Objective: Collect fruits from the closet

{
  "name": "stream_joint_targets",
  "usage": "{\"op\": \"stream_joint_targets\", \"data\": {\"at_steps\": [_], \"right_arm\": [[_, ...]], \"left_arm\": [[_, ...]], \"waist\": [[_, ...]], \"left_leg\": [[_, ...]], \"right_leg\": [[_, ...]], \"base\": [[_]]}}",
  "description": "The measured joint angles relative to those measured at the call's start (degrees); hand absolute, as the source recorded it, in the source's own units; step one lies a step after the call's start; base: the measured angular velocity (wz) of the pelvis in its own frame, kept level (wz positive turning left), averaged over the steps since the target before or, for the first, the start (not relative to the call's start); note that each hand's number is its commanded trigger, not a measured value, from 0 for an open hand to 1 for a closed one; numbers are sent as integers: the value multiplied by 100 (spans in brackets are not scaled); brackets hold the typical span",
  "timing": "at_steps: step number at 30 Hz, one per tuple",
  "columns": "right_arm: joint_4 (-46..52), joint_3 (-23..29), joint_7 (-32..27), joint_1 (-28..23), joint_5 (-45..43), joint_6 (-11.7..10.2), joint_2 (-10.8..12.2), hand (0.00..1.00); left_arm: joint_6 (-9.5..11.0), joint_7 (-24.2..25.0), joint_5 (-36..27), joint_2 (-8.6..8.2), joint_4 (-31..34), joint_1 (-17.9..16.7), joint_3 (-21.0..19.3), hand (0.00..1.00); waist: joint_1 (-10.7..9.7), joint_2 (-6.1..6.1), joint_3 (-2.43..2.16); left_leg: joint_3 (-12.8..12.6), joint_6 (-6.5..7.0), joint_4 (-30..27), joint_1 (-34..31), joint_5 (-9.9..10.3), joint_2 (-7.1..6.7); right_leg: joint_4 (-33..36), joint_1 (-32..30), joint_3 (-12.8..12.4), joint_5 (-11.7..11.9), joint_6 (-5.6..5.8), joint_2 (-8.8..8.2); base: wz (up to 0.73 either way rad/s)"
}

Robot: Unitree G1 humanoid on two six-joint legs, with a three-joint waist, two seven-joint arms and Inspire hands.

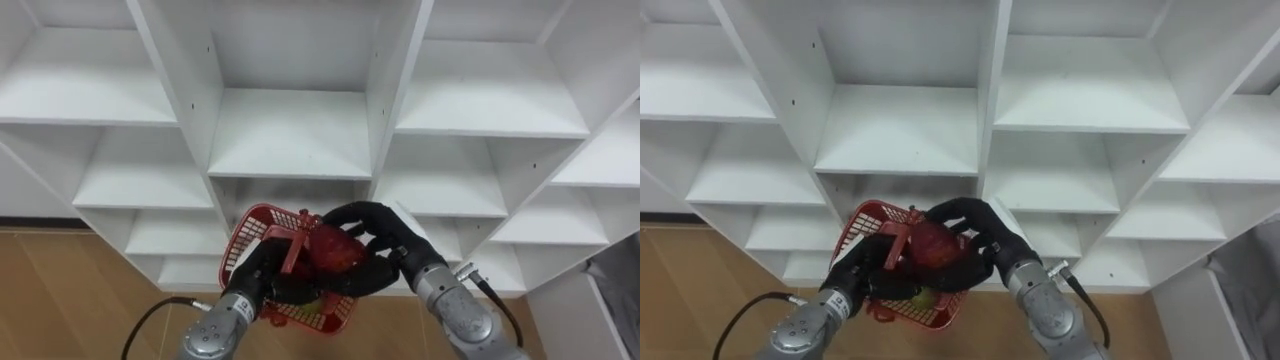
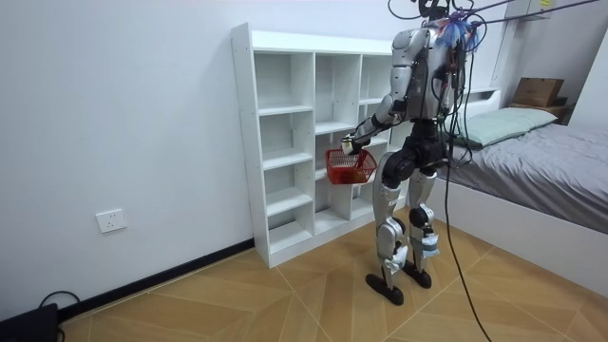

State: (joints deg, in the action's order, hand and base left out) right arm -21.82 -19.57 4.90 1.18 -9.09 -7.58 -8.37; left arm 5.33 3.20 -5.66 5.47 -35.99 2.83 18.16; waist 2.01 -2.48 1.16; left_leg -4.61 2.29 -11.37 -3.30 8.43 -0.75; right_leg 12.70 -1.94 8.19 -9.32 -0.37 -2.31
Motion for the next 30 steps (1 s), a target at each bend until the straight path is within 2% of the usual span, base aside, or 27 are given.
{"op": "stream_joint_targets", "data": {"at_steps": [7,15,30], "right_arm": [[-12,1,-13,-4,-4,5,-12,100],[-83,61,-54,-7,0,5,-11,100],[-200,59,-124,-8,-1,-66,-31,100]], "left_arm": [[0,24,48,10,18,0,-3,100],[-2,49,141,97,284,-2,-17,100],[-2,339,169,228,349,-1,-42,100]], "waist": [[-2,18,-10],[-12,19,-9],[-18,16,-11]], "left_leg": [[7,0,-28,8,0,5],[7,0,-21,4,0,4],[7,-13,8,-38,8,9]], "right_leg": [[-3,30,-3,4,-7,6],[-26,31,-10,4,-6,9],[-114,24,31,7,-9,17]], "base": [[0],[0],[0]]}}
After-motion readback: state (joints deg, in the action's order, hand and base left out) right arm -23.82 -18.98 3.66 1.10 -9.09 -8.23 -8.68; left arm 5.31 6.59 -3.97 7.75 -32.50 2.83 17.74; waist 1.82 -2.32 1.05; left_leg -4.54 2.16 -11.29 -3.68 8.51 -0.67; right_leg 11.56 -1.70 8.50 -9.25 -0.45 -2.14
